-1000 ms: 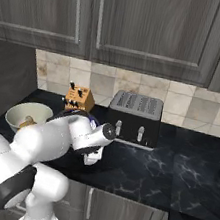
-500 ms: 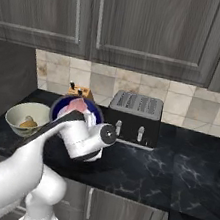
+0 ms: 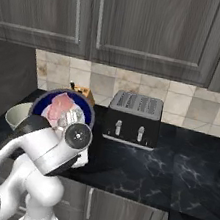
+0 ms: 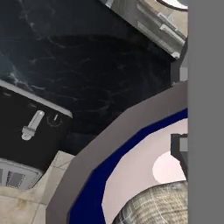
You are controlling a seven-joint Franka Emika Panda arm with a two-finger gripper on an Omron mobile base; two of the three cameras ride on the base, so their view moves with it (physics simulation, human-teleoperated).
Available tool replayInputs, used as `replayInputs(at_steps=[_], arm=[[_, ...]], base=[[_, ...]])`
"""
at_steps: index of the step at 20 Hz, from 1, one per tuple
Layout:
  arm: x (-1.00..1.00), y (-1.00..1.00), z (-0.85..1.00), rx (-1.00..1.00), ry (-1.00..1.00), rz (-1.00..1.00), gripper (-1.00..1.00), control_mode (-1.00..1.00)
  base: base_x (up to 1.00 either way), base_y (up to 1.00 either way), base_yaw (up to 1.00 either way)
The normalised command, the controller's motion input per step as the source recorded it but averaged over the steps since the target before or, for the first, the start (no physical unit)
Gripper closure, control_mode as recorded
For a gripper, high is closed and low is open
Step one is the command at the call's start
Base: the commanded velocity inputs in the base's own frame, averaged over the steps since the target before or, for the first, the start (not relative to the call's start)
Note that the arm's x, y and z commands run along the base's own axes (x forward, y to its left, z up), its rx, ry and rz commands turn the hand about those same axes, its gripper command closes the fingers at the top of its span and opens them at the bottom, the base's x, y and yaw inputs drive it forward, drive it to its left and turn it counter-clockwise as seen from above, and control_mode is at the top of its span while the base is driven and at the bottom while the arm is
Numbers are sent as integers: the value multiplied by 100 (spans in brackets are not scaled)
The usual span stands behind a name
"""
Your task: Place the bowl with the potato and mushroom on the top shelf of the fridge. Place the bowl with the fish and steak on the second highest shelf of the fridge.
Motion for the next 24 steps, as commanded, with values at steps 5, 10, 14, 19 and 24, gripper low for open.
replayInputs(at_steps=[5, 10, 14, 19, 24], arm=[[-64, 0, 75, -61, 23, 0, 100, -100], [-29, -1, 13, -20, 5, -6, 100, -100], [-33, -11, 0, 1, -2, 0, 100, -100], [-48, -5, 0, 11, -10, 0, 100, -100], [-20, 0, 0, 6, -4, 0, 100, 100]], base=[[0, 0, 0], [0, 0, 0], [0, 0, 0], [0, 0, 0], [-36, 0, 3]])
